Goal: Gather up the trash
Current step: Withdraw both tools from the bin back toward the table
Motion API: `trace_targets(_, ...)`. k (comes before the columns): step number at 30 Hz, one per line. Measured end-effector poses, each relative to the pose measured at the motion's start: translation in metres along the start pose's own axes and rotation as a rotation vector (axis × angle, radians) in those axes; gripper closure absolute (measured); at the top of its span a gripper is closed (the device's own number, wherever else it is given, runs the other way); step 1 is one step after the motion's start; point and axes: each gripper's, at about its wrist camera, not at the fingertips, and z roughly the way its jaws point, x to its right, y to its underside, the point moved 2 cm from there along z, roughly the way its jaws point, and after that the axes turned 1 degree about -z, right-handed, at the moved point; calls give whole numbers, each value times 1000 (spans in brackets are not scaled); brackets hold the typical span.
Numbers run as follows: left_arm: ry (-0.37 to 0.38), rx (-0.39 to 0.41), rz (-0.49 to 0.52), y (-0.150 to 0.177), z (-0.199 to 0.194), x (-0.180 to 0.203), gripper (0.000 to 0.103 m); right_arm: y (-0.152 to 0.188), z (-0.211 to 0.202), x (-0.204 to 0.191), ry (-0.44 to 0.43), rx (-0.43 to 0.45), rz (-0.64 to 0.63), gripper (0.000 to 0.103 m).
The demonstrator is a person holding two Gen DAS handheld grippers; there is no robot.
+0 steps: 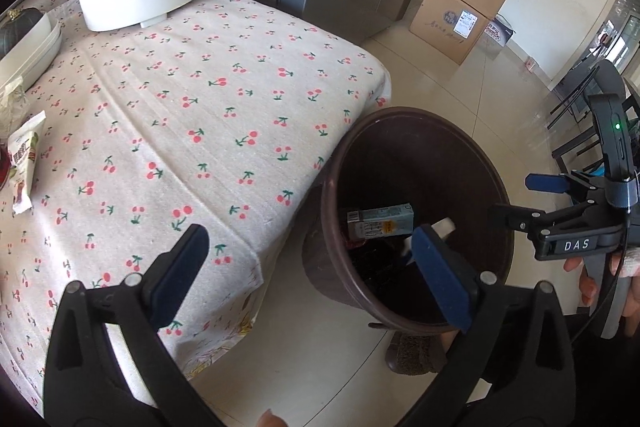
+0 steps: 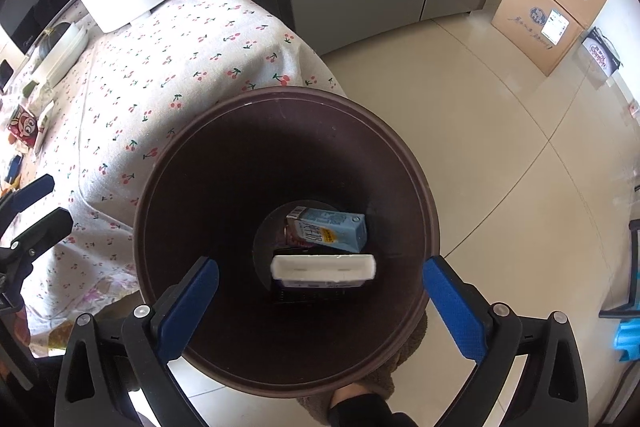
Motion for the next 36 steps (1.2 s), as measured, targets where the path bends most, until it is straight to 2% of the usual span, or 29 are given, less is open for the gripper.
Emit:
trace_targets(10,-57,11,-81,11,-34,-47,2,-8,-5,-27,-19,-5,-33,0)
trace_targets(20,-161,38,-229,30,-78,-131,2,-29,-14,-86,-27,18,-132,0)
trace_targets(28,-256,44,-448,47,-115,-219,2,-41,-16,-144,-69,30,-200,0)
trace_targets(32,-252,43,-593,54,-130,-260,2,-46,-12,-172,-78,21,-231,0)
trace_targets(36,-264,30,-687,59,-133,-290,2,-50,-6,-194,-90,13,-262,0)
